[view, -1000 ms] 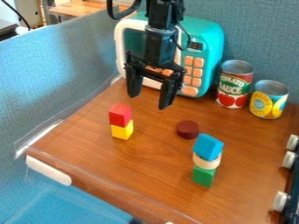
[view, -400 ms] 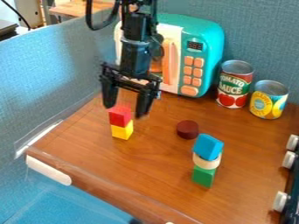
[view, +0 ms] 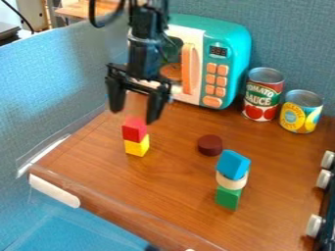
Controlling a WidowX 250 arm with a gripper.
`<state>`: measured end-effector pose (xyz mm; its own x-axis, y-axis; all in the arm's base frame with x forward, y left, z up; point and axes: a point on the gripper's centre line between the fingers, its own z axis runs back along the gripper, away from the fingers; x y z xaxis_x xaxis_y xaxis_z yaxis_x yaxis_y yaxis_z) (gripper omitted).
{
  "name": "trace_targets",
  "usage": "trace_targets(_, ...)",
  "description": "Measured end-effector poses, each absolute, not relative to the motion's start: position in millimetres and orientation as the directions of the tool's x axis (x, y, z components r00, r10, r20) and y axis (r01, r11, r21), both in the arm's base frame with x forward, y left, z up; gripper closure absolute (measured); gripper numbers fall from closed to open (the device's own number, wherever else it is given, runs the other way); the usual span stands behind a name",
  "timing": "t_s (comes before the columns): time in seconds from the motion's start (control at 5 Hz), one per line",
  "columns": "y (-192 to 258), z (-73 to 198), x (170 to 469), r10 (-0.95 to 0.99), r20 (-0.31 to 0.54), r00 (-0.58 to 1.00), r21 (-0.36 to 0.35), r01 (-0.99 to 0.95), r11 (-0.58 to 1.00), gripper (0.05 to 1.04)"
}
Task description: Move red object placed on top of a yellow object and place it on a table
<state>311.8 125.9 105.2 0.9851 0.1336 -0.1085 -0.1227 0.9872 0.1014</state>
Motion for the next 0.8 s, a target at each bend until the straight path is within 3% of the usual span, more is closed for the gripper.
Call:
trace_targets(0.4,153,81,340,0.199,-0.14,0.97,0.136,-0.18,0.974,0.082)
trace_targets(0.8,155,77,347,0.248,-0.125,0.961,0.102,-0.236,0.966,0.082)
